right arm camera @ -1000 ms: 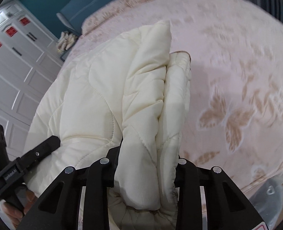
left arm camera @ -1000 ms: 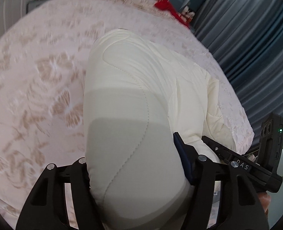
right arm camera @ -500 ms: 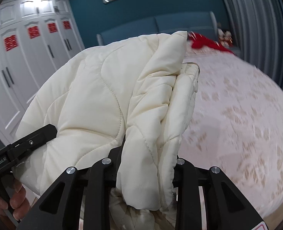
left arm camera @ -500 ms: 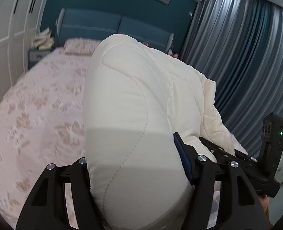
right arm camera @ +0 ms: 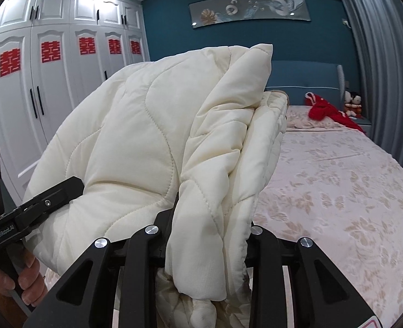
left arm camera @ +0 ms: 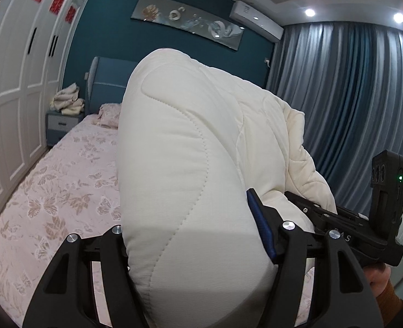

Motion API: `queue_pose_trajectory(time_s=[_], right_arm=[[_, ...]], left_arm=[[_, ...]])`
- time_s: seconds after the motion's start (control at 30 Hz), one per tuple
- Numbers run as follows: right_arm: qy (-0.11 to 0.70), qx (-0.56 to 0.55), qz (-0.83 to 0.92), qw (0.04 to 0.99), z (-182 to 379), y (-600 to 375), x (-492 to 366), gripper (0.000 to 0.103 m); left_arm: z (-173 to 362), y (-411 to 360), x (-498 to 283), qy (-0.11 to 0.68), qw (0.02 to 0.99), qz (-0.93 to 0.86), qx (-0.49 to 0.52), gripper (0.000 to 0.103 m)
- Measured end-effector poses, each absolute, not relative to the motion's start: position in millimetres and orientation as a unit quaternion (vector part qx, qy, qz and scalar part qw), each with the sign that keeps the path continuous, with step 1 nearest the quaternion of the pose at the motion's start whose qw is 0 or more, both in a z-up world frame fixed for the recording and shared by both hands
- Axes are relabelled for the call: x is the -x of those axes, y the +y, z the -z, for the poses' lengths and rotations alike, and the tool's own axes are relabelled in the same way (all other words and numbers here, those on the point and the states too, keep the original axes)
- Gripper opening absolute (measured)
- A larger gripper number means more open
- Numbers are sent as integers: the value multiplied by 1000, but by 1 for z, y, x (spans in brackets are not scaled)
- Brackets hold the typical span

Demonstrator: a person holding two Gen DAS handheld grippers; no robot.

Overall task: Fold large clothes
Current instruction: 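Lift the folded jacket bundle off the bed with both grippers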

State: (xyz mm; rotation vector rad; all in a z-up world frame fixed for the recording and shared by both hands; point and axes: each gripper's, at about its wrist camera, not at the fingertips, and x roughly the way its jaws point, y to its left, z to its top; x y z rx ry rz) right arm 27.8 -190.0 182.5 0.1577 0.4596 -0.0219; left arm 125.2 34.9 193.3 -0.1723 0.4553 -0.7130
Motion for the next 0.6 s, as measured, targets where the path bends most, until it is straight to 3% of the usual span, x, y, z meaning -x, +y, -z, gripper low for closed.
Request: queue_pose_trajectory(time_s=[0.2,0.6], right_arm=[[275,-82,-1,958,-130,-181,-91,27],[419,-104,26,902,44,-203,-164,27]], left_arm=[[-132,45,-181,265,900,330,100,62],[35,22,-245,398,855,315,104,62]])
